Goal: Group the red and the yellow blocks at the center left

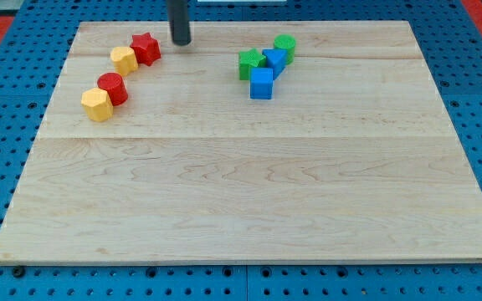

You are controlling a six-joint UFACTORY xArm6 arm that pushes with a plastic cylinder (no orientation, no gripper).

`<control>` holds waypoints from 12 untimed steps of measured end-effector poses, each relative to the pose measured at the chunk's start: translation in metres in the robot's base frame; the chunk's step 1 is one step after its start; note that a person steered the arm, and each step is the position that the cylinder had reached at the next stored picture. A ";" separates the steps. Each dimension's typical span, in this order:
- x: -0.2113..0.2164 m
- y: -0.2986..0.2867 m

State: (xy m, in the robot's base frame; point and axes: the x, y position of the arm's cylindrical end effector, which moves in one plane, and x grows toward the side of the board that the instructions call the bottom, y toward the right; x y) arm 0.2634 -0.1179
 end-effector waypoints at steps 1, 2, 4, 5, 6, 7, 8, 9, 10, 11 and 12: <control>0.001 -0.029; -0.034 -0.024; -0.005 -0.035; 0.025 -0.033; -0.027 -0.023; -0.051 -0.073; -0.031 -0.104; 0.017 -0.104; -0.007 -0.116; -0.064 -0.117; -0.069 -0.070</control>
State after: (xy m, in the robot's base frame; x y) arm 0.1942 -0.1878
